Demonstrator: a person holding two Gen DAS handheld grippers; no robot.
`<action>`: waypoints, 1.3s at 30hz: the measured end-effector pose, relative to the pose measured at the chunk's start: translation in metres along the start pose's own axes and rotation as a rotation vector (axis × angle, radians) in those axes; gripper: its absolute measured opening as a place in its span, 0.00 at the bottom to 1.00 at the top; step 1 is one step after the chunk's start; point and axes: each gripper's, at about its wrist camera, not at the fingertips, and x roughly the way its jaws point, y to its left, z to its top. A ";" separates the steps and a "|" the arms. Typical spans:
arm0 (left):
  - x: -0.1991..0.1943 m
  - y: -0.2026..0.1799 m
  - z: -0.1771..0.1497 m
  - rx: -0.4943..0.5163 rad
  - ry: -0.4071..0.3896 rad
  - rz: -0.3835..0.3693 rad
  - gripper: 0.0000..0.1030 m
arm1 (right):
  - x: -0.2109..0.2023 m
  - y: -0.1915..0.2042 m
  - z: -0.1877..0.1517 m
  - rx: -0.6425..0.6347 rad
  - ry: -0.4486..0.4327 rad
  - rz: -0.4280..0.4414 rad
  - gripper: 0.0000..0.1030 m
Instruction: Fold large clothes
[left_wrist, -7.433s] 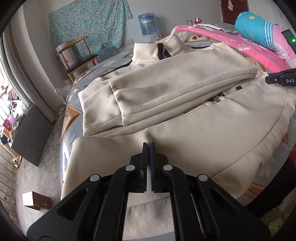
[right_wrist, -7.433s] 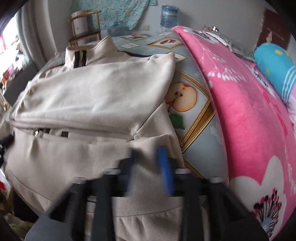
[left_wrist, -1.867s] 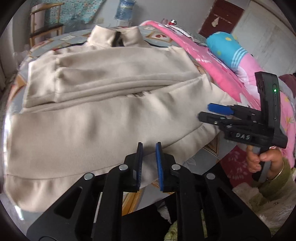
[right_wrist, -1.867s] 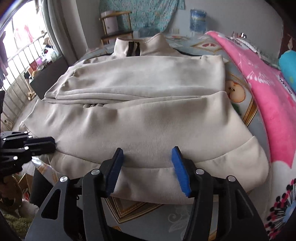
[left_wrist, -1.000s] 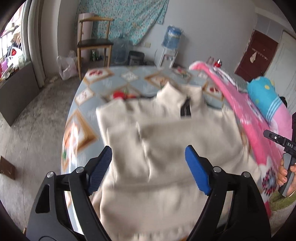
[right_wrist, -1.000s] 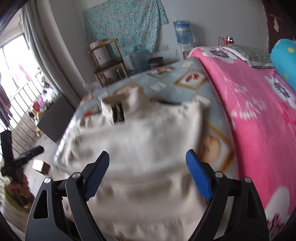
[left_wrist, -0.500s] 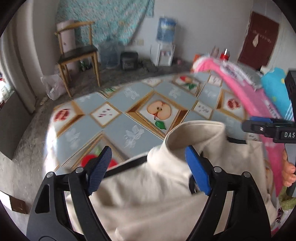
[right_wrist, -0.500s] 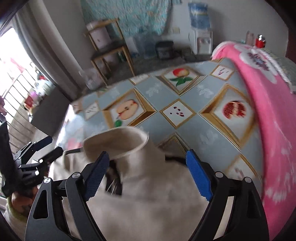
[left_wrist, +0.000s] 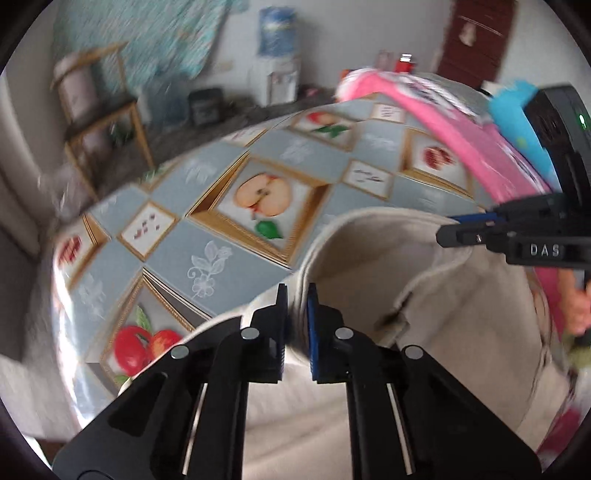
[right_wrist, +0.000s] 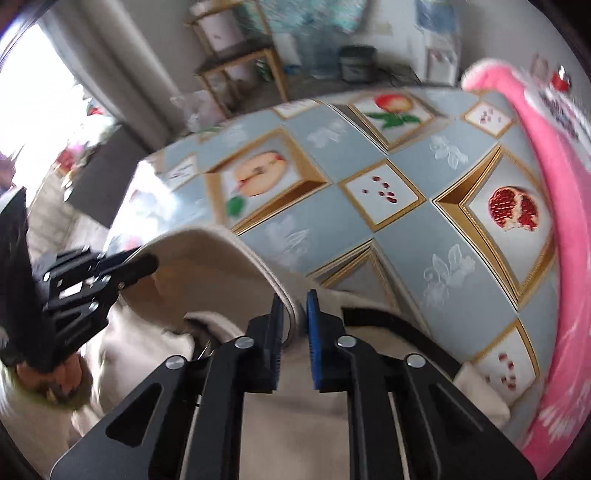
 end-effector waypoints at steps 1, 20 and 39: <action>-0.009 -0.008 -0.005 0.033 -0.014 0.004 0.09 | -0.009 0.005 -0.010 -0.022 -0.014 0.001 0.10; -0.019 -0.063 -0.098 0.281 0.010 0.111 0.08 | -0.076 0.027 -0.060 -0.081 -0.148 0.132 0.48; -0.035 0.038 -0.088 -0.464 0.032 -0.308 0.50 | -0.021 -0.008 -0.070 0.196 -0.041 0.236 0.45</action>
